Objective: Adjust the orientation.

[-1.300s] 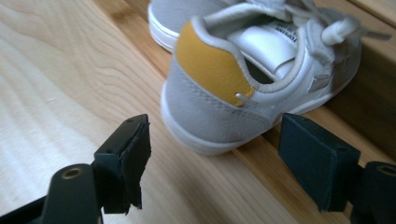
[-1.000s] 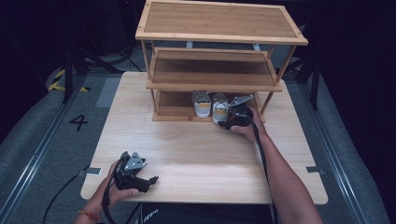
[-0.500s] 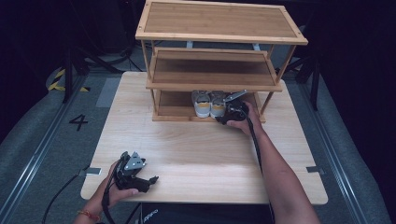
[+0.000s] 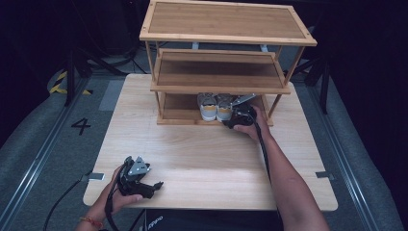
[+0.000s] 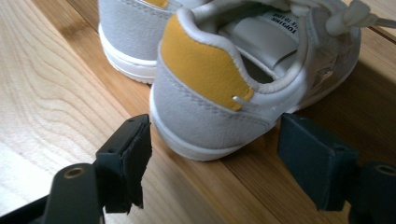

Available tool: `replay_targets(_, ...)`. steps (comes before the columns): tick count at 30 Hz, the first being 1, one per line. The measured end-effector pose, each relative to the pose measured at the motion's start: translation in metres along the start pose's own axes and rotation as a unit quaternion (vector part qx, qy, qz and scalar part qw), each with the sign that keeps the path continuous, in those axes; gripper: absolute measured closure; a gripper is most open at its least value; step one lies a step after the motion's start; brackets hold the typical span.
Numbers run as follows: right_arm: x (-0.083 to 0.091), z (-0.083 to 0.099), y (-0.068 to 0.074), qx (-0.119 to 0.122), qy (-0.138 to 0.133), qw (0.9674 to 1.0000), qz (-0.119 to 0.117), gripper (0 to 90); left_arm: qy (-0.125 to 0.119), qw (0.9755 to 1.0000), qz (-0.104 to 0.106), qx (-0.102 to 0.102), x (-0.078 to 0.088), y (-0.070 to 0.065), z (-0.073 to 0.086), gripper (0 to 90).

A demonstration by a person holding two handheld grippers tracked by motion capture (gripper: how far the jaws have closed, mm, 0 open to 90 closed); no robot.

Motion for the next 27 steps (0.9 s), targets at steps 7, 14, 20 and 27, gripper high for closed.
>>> replay_targets(7, 0.011, 0.001, 0.004, 0.002, -0.012, 0.9999, -0.003, 29.7, 0.0, 1.0, 0.002, -0.002, 0.0, 0.0, 0.0, 14.8)
replay_targets(14, 0.024, 0.004, 0.011, 0.015, -0.003, 0.9998, -0.011, 30.0, 0.001, 1.0, 0.003, -0.003, 0.0, 0.001, 0.0, 14.8)
replay_targets(20, 0.031, 0.007, 0.018, 0.037, 0.012, 0.9992, -0.009, 29.4, 0.001, 1.0, 0.005, -0.005, 0.0, 0.001, 0.0, 14.7)
replay_targets(27, 0.043, 0.009, 0.026, 0.054, 0.029, 0.9981, -0.002, 29.4, 0.001, 1.0, 0.005, -0.005, 0.0, 0.001, 0.0, 14.8)
Point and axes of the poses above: each handheld gripper's, and its own axes: x roughly backward along the jaws, z roughly out of its underside, y roughly to its left, the point moved 1 cm from there along -x, roughly forward along the jaws, and after that the axes turned 5 degrees about z, right-handed, at the moved point
